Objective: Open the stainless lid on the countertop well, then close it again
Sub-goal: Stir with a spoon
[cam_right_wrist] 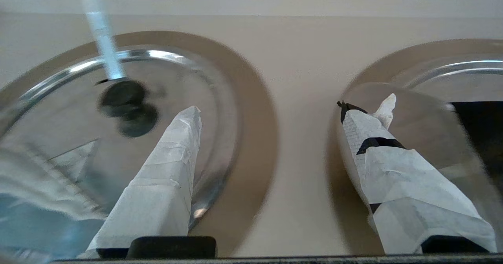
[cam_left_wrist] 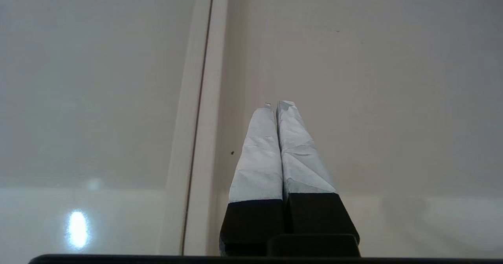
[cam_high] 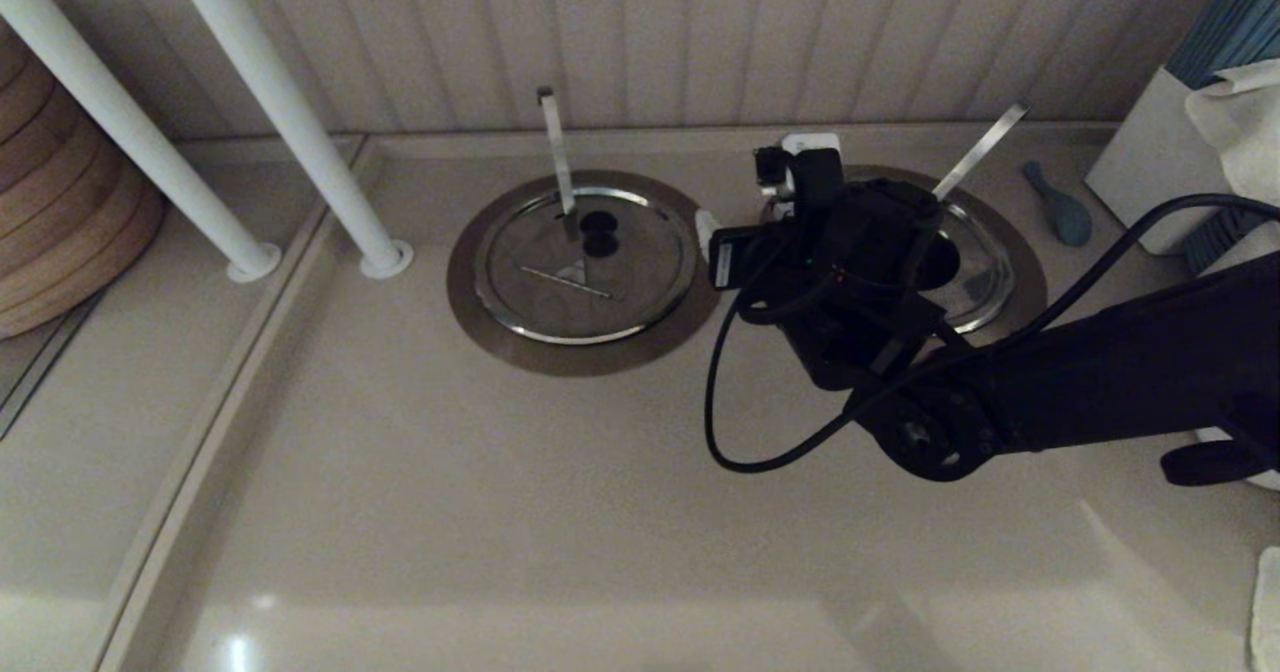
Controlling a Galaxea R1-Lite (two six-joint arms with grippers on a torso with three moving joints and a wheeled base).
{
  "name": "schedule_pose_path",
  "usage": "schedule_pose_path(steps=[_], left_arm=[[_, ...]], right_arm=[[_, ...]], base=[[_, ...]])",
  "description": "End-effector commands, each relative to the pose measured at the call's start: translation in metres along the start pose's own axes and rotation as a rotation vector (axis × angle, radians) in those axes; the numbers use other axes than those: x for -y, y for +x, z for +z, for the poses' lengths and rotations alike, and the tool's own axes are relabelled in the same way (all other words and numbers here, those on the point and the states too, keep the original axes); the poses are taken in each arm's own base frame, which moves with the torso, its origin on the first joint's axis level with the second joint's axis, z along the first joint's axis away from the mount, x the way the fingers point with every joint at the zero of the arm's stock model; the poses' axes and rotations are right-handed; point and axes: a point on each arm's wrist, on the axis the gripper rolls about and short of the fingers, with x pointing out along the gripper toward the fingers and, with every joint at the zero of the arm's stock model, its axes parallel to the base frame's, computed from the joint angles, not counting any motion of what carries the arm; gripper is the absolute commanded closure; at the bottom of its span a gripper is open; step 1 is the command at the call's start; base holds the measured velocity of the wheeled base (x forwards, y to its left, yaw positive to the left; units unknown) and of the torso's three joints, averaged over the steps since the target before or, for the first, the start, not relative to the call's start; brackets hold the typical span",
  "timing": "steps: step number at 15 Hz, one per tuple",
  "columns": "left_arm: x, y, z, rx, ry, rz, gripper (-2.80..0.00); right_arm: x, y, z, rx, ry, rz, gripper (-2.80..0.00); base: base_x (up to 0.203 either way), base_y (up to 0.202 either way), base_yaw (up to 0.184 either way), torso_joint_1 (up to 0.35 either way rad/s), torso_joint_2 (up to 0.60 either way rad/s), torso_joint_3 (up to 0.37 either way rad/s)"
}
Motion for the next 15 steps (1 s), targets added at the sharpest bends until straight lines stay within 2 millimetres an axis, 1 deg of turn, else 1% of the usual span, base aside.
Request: schedule_pose_path(steps=[1,2,3,4,5,6,8,9,10,12,13,15], left_arm=[[0.000,0.000,0.000,0.001,-0.001,0.000,0.00],[0.000,0.000,0.000,0.001,-0.001,0.000,0.00],[0.000,0.000,0.000,0.001,-0.001,0.000,0.00],[0.000,0.000,0.000,0.001,-0.001,0.000,0.00],[0.000,0.000,0.000,0.001,-0.001,0.000,0.00],[0.000,0.000,0.000,0.001,-0.001,0.000,0.00],[0.000,0.000,0.000,0.001,-0.001,0.000,0.00],[0.000,0.000,0.000,0.001,-0.001,0.000,0.00],[0.000,0.000,0.000,0.001,-0.001,0.001,0.00],[0.000,0.000,0.000,0.001,-0.001,0.000,0.00],[0.000,0.000,0.000,0.001,-0.001,0.000,0.00],[0.000,0.000,0.000,0.001,-0.001,0.000,0.00]], right_arm=[[-0.007,-0.008,0.007,0.013,0.011,0.021,-2.80],[-0.005,-0.009,0.013,0.025,0.016,0.020,-2.80],[-0.001,-0.011,0.023,0.045,0.023,0.011,-2.80],[0.009,-0.013,0.037,0.073,0.032,-0.007,-2.80],[0.023,-0.015,0.052,0.102,0.035,-0.036,-2.80],[0.041,-0.014,0.063,0.117,0.028,-0.079,-2.80],[0.083,-0.005,0.072,0.105,-0.010,-0.187,-2.80],[0.109,0.004,0.072,0.100,-0.027,-0.254,-2.80],[0.134,0.018,0.066,0.090,-0.047,-0.321,-2.80],[0.174,0.042,0.047,0.069,-0.074,-0.411,-2.80],[0.189,0.050,0.037,0.055,-0.073,-0.430,-2.80],[0.211,0.063,0.021,0.034,-0.045,-0.434,-2.80]], base=[[0.000,0.000,0.000,0.000,0.00,0.000],[0.000,0.000,0.000,0.000,0.00,0.000],[0.000,0.000,0.000,0.000,0.00,0.000],[0.000,0.000,0.000,0.000,0.00,0.000],[0.000,0.000,0.000,0.000,0.00,0.000],[0.000,0.000,0.000,0.000,0.00,0.000],[0.000,0.000,0.000,0.000,0.00,0.000],[0.000,0.000,0.000,0.000,0.00,0.000],[0.000,0.000,0.000,0.000,0.00,0.000],[0.000,0.000,0.000,0.000,0.00,0.000],[0.000,0.000,0.000,0.000,0.00,0.000],[0.000,0.000,0.000,0.000,0.00,0.000]])
